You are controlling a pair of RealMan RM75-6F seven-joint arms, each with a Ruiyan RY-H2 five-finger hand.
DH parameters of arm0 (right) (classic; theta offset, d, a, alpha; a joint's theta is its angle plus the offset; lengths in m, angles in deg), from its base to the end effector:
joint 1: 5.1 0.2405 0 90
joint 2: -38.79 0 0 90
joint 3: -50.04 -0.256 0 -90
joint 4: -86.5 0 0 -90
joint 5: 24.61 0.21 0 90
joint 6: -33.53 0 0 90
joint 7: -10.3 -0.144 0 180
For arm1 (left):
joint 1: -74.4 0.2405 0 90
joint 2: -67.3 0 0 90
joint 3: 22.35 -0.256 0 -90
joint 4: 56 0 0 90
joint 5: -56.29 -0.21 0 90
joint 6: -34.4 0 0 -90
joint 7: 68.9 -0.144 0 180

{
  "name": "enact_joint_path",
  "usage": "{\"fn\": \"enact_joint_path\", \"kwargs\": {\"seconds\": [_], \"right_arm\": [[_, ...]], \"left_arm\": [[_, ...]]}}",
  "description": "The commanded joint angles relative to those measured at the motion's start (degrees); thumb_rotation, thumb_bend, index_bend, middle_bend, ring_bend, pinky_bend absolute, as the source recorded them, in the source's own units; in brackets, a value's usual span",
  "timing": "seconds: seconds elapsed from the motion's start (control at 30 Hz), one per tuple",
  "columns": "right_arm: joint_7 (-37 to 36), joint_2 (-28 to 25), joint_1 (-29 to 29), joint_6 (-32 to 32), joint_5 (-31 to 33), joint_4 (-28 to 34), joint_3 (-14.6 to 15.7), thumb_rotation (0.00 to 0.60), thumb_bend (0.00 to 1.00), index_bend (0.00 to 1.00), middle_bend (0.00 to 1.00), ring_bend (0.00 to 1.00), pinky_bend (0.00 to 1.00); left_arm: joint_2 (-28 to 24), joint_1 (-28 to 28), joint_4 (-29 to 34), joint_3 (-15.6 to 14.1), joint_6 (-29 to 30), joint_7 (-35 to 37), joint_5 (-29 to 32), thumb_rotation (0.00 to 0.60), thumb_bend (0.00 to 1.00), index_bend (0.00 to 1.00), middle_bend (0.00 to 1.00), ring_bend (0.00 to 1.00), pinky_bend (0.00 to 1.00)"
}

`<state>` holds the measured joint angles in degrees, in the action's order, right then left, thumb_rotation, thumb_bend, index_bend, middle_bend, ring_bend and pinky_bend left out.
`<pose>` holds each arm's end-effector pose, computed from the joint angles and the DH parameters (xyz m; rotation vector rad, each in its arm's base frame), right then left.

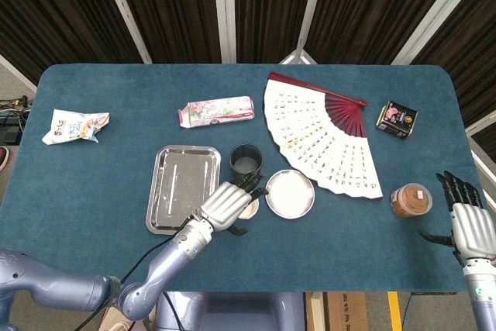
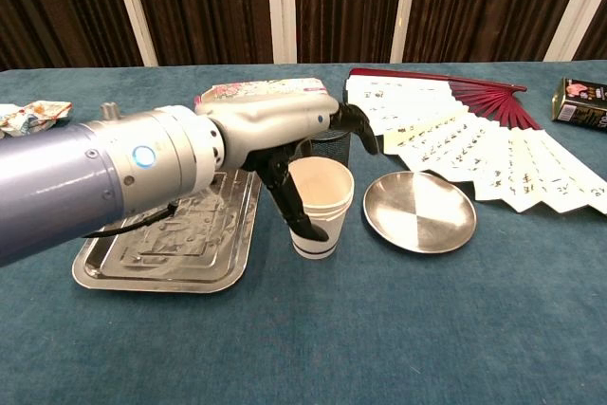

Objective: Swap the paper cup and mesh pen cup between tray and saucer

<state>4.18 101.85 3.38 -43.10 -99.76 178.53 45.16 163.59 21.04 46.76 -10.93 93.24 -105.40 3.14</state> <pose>-0.3308 -0.2068 0.1620 1.2692 -1.0934 0.8722 -0.0155 0.2803 -0.0554 -2.1176 -0.9597 -1.0855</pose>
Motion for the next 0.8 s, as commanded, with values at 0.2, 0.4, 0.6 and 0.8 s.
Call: {"fn": "enact_joint_path", "kwargs": {"seconds": [0.2,0.4,0.6,0.8], "right_arm": [[0.6,0.2,0.0,0.8,1.8,-0.7,-0.8,0.600,0.00,0.00,0.00,0.00,0.00],[1.2,0.7,0.2,2.1,3.7,-1.9,-1.6,0.600,0.00,0.00,0.00,0.00,0.00],[1.9,1.2,0.5,3.3,5.5,-2.8,-2.2,0.600,0.00,0.00,0.00,0.00,0.00],[2.8,1.5,0.6,4.1,6.0,-2.9,-2.3,0.600,0.00,0.00,0.00,0.00,0.00]], "left_arm": [[3.4,-1.1,-5.9,6.3,3.0,9.7,-8.8,0.600,0.00,0.21,0.00,0.00,0.19],[5.0,-5.5,-10.0,12.3,0.2,8.9,-3.5,0.600,0.00,0.20,0.00,0.00,0.12],[5.1,-9.0,-14.6,14.4,-2.9,4.8,5.6,0.600,0.00,0.19,0.00,0.00,0.09],[5.7,-10.2,-20.5,13.5,-6.5,6.5,9.8,0.600,0.00,0.19,0.00,0.00,0.06]]}}
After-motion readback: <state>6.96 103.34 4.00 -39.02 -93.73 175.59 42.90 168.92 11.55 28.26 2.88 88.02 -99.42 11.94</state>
